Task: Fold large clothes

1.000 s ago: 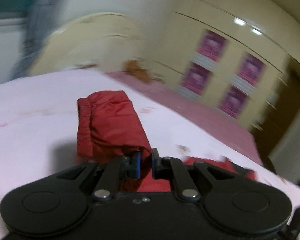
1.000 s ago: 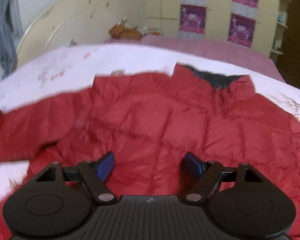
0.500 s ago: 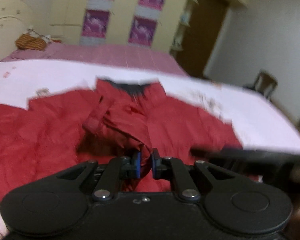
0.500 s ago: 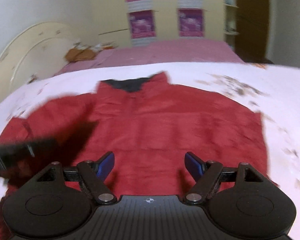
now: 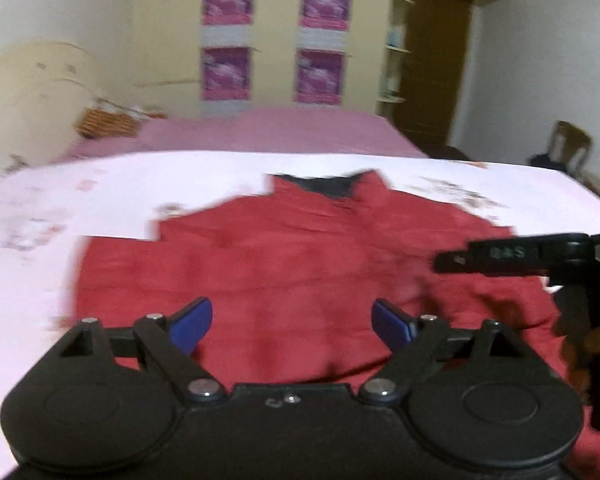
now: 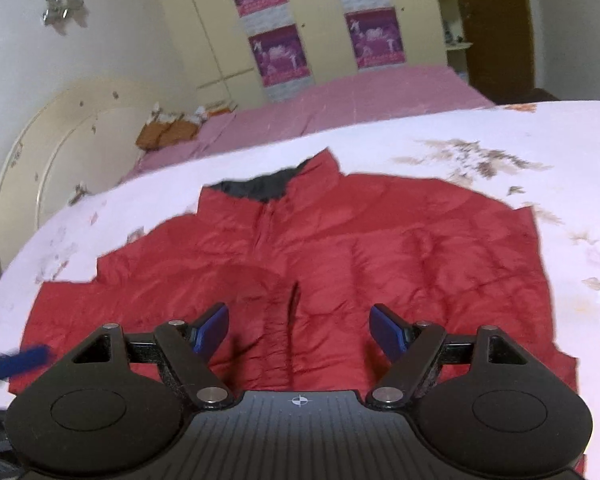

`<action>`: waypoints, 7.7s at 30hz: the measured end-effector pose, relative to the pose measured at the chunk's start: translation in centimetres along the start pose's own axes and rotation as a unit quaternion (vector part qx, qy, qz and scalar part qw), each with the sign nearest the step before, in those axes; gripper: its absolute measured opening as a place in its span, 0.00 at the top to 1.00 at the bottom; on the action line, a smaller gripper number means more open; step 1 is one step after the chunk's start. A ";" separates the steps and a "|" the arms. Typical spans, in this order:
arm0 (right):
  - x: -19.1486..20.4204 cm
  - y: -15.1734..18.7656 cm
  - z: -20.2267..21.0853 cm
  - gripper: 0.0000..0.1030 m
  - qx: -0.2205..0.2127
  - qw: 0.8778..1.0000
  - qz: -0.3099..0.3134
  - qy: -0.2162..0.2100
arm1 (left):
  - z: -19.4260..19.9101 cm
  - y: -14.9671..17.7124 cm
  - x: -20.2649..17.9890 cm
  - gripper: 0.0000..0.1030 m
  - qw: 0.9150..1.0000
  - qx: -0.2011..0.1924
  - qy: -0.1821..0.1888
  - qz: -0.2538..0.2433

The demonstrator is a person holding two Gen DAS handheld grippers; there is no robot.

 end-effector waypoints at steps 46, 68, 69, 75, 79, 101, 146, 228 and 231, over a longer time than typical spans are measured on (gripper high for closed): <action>-8.2 -3.9 4.2 0.51 -0.086 0.989 0.019 0.119 | -0.9 3.8 8.3 0.81 0.995 0.048 -0.059 0.062; -1.9 -3.9 -3.2 0.51 -0.039 0.990 0.102 0.088 | -12.7 -2.8 3.5 0.77 0.996 0.081 -0.033 0.014; -2.2 -3.9 -3.6 0.51 -0.039 0.989 0.108 0.095 | -13.3 -2.7 3.7 0.77 0.996 0.083 -0.037 0.012; -5.9 -4.2 -5.8 0.51 -0.040 0.978 0.138 0.150 | -15.4 -1.6 4.6 0.77 0.994 0.097 -0.050 0.016; -9.0 -4.7 -6.9 0.51 -0.035 0.982 0.098 0.158 | -16.0 -1.2 4.9 0.77 0.994 0.096 -0.052 0.024; -4.3 -0.5 0.0 0.51 -0.038 0.984 0.141 0.103 | -8.6 0.2 2.7 0.58 0.994 0.093 -0.034 0.039; -5.6 5.6 9.2 0.40 0.006 0.982 0.188 0.035 | 1.7 2.8 -1.9 0.29 0.991 0.110 -0.064 0.033; -9.9 12.0 26.5 0.92 -0.067 0.997 -0.017 0.043 | 16.1 8.5 1.3 0.90 0.990 -0.020 0.070 0.120; -9.5 8.8 25.3 0.92 -0.086 0.996 -0.015 0.033 | 14.4 5.9 2.0 0.90 0.991 -0.034 0.055 0.121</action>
Point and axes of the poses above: each gripper's, at about its wrist camera, not at the fingertips, and z roughly against the way its jaws point, x to its left, y to its underside, the point moved 8 cm from there along -z, roughly the way its jaws point, and after that the axes turned 12 degrees about -z, right-handed, at the moved point
